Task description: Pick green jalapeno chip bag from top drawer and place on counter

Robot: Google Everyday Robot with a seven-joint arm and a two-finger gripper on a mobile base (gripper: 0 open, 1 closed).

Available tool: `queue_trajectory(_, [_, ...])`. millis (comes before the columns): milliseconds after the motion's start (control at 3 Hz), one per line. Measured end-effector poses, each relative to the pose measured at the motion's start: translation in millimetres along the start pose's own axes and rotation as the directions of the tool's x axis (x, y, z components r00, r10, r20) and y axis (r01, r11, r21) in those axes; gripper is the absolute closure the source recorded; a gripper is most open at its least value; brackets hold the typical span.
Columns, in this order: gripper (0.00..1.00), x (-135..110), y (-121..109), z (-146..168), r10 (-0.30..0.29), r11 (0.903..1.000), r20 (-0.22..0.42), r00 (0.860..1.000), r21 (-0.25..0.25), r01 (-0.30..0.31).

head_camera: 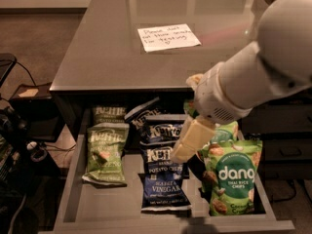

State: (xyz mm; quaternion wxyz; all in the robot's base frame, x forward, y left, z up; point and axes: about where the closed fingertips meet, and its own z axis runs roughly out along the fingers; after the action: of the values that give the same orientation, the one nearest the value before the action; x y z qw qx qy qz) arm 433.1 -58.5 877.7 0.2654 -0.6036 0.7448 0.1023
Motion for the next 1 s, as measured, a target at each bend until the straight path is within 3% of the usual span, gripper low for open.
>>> queue_trajectory(333, [0.00, -21, 7, 47, 0.017, 0.9998, 0.009, 1.000, 0.005, -0.017])
queue_trajectory(667, [0.00, -21, 7, 47, 0.017, 0.9998, 0.009, 1.000, 0.005, -0.017])
queue_trajectory(1000, [0.00, -14, 8, 71, 0.029, 0.9996, 0.029, 0.999, -0.004, -0.029])
